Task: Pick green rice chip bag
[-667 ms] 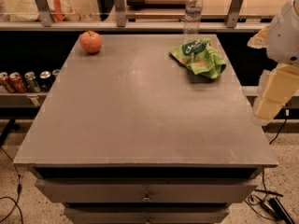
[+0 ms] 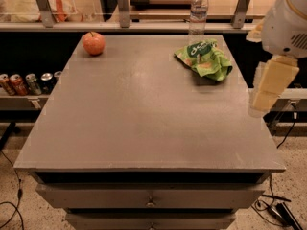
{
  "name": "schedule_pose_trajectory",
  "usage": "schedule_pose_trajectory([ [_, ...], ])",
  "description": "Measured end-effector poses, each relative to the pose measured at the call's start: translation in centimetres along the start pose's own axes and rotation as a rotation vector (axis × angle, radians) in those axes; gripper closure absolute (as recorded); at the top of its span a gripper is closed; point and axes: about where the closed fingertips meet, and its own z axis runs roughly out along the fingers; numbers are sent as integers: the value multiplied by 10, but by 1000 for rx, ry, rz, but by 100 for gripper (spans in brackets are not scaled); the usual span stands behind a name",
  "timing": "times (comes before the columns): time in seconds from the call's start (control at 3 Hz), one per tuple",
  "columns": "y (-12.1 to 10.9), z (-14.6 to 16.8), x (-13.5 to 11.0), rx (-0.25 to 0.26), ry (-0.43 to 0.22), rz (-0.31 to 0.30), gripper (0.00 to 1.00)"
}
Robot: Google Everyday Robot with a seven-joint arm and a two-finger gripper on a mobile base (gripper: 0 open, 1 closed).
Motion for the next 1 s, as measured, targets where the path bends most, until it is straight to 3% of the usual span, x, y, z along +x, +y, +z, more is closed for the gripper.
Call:
schedule_pose_trajectory([
  [0.33,-28,13,-10,-19,14,71,0],
  [0.67,-60,29,-23,-35,-29,247,0],
  [1.0,-65,29,-25,-25,-37,321,0],
])
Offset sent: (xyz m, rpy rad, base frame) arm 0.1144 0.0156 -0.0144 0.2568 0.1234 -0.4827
